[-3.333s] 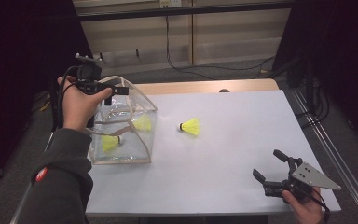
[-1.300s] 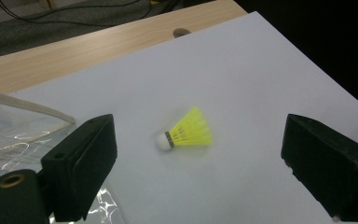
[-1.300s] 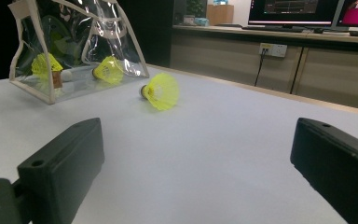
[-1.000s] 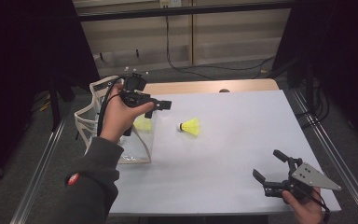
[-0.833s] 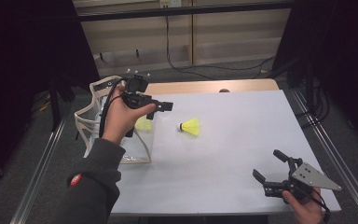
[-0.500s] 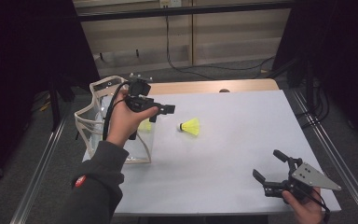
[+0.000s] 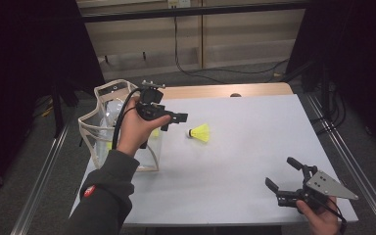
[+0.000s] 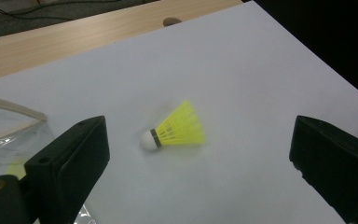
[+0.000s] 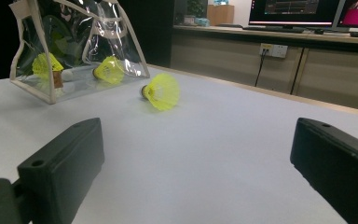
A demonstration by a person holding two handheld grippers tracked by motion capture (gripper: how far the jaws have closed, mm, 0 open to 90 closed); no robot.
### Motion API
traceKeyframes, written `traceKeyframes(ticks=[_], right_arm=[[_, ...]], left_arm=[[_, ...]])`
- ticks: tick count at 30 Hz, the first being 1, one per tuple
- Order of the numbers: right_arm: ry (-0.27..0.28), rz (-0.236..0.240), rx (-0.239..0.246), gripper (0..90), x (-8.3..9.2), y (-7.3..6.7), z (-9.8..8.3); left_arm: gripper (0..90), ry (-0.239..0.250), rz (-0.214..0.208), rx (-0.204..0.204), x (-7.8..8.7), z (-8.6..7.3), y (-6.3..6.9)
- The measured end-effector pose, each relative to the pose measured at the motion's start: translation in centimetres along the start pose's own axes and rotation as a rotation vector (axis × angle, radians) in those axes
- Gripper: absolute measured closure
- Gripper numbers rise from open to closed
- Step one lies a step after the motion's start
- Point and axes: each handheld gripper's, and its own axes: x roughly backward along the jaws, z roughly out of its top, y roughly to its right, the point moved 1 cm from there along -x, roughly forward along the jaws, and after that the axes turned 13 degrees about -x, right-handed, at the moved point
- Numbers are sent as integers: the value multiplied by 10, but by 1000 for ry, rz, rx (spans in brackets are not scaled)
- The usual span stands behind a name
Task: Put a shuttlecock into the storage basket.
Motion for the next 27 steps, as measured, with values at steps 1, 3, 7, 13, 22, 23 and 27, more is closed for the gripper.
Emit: traceKeyframes(ticks=[1, 3, 7, 13, 22, 23, 27], right_arm=[[0, 1, 0, 25, 0, 0, 0], [-1, 0, -1, 26, 0, 0, 0], [-1, 1, 0, 26, 0, 0, 0], [-1, 1, -1, 25, 0, 0, 0], [-2, 1, 0, 26, 0, 0, 0], [-1, 1, 1, 25, 0, 0, 0], [-1, 1, 1, 26, 0, 0, 0]], left_arm=[[47, 0, -2, -2, 0, 0, 0], [45, 7, -7, 5, -1, 1, 1], [37, 8, -17, 8, -3, 1, 2], [26, 8, -28, 1, -7, 1, 5], [15, 10, -40, 6, -15, 1, 8], [15, 7, -41, 2, -16, 0, 8], [15, 7, -36, 5, -20, -1, 10]])
